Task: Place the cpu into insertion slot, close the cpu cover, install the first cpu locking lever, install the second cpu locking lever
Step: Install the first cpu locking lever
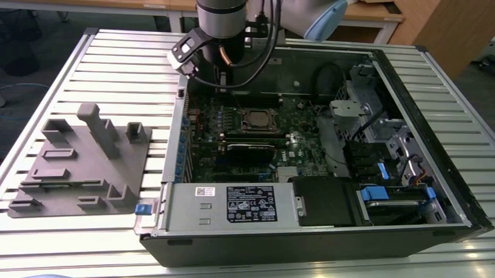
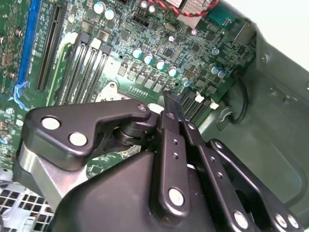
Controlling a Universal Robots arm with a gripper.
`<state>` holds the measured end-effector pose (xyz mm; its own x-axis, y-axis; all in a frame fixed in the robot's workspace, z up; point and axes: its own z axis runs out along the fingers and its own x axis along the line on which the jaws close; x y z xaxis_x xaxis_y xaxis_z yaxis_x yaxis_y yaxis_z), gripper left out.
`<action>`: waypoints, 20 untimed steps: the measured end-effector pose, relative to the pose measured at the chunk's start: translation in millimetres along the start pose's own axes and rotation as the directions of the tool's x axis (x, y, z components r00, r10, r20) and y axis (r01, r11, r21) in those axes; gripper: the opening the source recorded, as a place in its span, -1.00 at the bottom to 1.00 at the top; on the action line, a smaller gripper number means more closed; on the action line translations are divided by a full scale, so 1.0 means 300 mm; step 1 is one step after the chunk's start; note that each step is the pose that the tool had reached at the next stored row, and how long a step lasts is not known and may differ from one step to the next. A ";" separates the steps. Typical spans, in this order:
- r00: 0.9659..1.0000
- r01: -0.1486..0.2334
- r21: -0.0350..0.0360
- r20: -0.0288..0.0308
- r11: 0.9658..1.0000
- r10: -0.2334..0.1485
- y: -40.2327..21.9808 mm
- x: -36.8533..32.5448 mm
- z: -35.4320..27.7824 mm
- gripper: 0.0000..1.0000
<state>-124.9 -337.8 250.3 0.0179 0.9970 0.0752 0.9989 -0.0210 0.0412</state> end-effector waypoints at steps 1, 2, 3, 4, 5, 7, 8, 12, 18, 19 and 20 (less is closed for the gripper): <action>1.000 0.009 0.001 0.000 1.000 -0.009 0.001 0.000 0.000 -0.79; 1.000 0.020 0.002 0.000 1.000 -0.020 0.002 0.000 0.001 -0.79; 1.000 0.030 0.003 0.000 1.000 -0.030 0.002 0.000 0.001 -0.79; 0.999 0.041 0.003 0.000 0.999 -0.041 0.002 0.000 0.002 -0.79; 0.999 0.052 0.004 0.000 0.999 -0.052 0.002 0.000 0.003 -0.79; 0.997 0.076 0.006 0.001 0.997 -0.076 0.002 0.000 0.004 -0.79; 0.996 0.089 0.007 0.002 0.996 -0.089 0.002 0.000 0.005 -0.79; 0.991 0.134 0.011 0.005 0.991 -0.134 0.003 0.000 0.007 -0.79; 0.988 0.154 0.013 0.014 0.988 -0.154 0.005 -0.001 0.007 -0.79; 0.988 0.154 0.013 0.014 0.988 -0.154 0.005 -0.001 0.007 -0.79; 0.988 0.154 0.013 0.014 0.988 -0.154 0.005 0.000 0.007 -0.79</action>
<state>-123.2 -337.8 248.3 -0.1359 0.9892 0.0541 0.9902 0.1339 0.0391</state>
